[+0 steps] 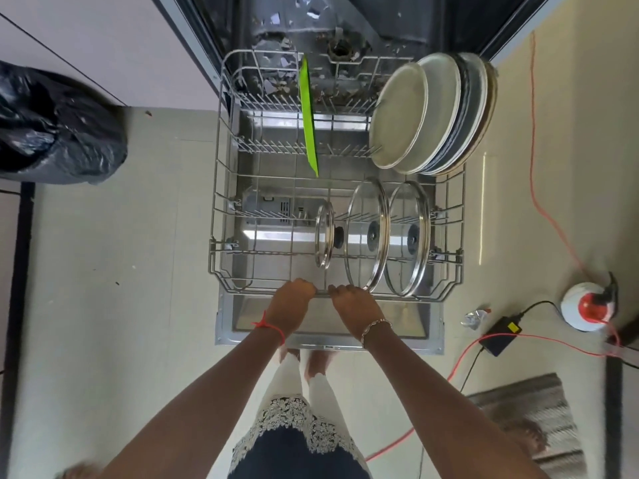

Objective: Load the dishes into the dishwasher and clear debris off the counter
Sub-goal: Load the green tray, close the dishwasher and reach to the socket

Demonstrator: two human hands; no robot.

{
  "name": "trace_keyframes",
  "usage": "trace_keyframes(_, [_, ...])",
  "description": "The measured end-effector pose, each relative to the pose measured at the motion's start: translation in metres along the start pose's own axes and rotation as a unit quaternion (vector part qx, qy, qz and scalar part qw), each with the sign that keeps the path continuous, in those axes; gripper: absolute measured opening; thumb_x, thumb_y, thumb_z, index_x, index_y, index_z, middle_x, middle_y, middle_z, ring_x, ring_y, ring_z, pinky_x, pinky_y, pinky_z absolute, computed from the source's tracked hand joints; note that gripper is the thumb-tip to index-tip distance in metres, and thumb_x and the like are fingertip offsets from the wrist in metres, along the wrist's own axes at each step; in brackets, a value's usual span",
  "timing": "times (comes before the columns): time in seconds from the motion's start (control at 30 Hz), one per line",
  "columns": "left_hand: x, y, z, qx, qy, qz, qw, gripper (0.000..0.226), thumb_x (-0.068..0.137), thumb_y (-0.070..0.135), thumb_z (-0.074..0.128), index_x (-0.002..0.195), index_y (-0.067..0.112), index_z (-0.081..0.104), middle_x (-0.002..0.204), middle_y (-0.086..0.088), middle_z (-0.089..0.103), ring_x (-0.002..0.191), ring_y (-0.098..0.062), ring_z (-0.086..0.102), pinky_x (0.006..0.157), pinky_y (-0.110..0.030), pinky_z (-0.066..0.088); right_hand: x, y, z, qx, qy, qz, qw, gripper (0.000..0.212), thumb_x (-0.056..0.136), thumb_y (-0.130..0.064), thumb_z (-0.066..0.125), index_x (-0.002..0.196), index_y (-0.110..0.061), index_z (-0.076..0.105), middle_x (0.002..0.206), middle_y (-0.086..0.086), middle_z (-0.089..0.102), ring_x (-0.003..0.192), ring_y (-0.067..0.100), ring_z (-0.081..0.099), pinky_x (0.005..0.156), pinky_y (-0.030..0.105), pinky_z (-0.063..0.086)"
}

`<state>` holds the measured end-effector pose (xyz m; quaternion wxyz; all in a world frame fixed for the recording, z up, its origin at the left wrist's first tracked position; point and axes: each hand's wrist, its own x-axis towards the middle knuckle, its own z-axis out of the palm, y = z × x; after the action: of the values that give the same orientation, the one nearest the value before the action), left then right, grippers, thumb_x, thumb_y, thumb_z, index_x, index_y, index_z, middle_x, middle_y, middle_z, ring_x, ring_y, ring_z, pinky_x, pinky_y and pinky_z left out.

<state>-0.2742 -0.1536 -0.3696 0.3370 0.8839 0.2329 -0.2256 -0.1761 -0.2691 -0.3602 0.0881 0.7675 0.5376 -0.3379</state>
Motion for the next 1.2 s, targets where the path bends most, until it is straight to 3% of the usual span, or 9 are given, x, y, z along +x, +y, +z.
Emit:
trace_keyframes(0.2, [0.047, 0.0, -0.032, 0.004, 0.04, -0.003, 0.999, 0.033, 0.093, -0.003, 0.041, 0.116, 0.006, 0.063, 0.105, -0.015, 0.064, 0.098, -0.027, 0.058, 0.088, -0.03, 0.043, 0.038, 0.021, -0.036, 0.007, 0.02, 0.034, 0.999, 0.039, 0.094, 0.0, 0.032, 0.133, -0.001, 0.037, 0.122, 0.015, 0.055, 0.113, 0.03, 0.054, 0.093, 0.039, 0.044])
trace_keyframes(0.4, [0.114, 0.002, -0.076, -0.018, 0.077, -0.005, 0.997, 0.025, 0.094, -0.001, 0.043, 0.099, -0.001, 0.067, 0.092, -0.018, 0.067, 0.086, -0.028, 0.064, 0.083, -0.03, 0.05, 0.091, 0.049, -0.086, 0.02, 0.045, 0.103, 0.993, 0.033, 0.093, 0.003, 0.036, 0.122, -0.003, 0.05, 0.116, 0.014, 0.061, 0.11, 0.03, 0.058, 0.091, 0.042, 0.047])
trace_keyframes(0.5, [0.15, 0.003, -0.102, -0.011, 0.086, 0.002, 0.996, 0.022, 0.094, 0.004, 0.045, 0.09, 0.001, 0.066, 0.083, -0.014, 0.064, 0.079, -0.026, 0.061, 0.081, -0.037, 0.051, 0.12, 0.068, -0.111, 0.025, 0.062, 0.112, 0.991, 0.032, 0.094, 0.002, 0.037, 0.122, -0.003, 0.051, 0.117, 0.015, 0.062, 0.111, 0.03, 0.058, 0.092, 0.039, 0.047])
trace_keyframes(0.7, [0.218, 0.004, -0.147, -0.008, 0.103, 0.007, 0.995, 0.02, 0.089, -0.001, 0.048, 0.093, -0.003, 0.068, 0.09, -0.022, 0.067, 0.087, -0.034, 0.064, 0.084, -0.042, 0.05, 0.167, 0.101, -0.16, 0.021, 0.095, 0.13, 0.987, 0.034, 0.093, 0.004, 0.036, 0.122, -0.003, 0.052, 0.119, 0.015, 0.06, 0.115, 0.031, 0.055, 0.092, 0.038, 0.046])
trace_keyframes(0.83, [0.253, 0.005, -0.17, 0.0, 0.132, 0.018, 0.991, 0.021, 0.092, -0.003, 0.047, 0.103, -0.006, 0.064, 0.099, -0.021, 0.064, 0.096, -0.031, 0.06, 0.09, -0.036, 0.047, 0.195, 0.119, -0.182, 0.024, 0.121, 0.137, 0.983, 0.033, 0.093, 0.005, 0.036, 0.122, -0.001, 0.052, 0.119, 0.017, 0.06, 0.114, 0.032, 0.055, 0.094, 0.038, 0.046])
trace_keyframes(1.0, [0.29, 0.003, -0.197, 0.007, 0.121, 0.035, 0.992, 0.018, 0.087, -0.002, 0.052, 0.093, -0.009, 0.067, 0.093, -0.027, 0.066, 0.091, -0.036, 0.062, 0.082, -0.042, 0.048, 0.221, 0.136, -0.205, 0.028, 0.132, 0.147, 0.98, 0.035, 0.093, 0.005, 0.033, 0.121, -0.001, 0.053, 0.118, 0.019, 0.059, 0.114, 0.033, 0.054, 0.092, 0.041, 0.046])
trace_keyframes(1.2, [0.326, 0.0, -0.214, 0.029, 0.137, 0.038, 0.989, 0.019, 0.088, 0.002, 0.055, 0.1, -0.006, 0.067, 0.098, -0.026, 0.066, 0.094, -0.036, 0.064, 0.085, -0.044, 0.05, 0.246, 0.154, -0.226, 0.016, 0.136, 0.154, 0.979, 0.034, 0.093, 0.006, 0.031, 0.119, 0.003, 0.053, 0.119, 0.021, 0.058, 0.114, 0.035, 0.054, 0.094, 0.042, 0.044])
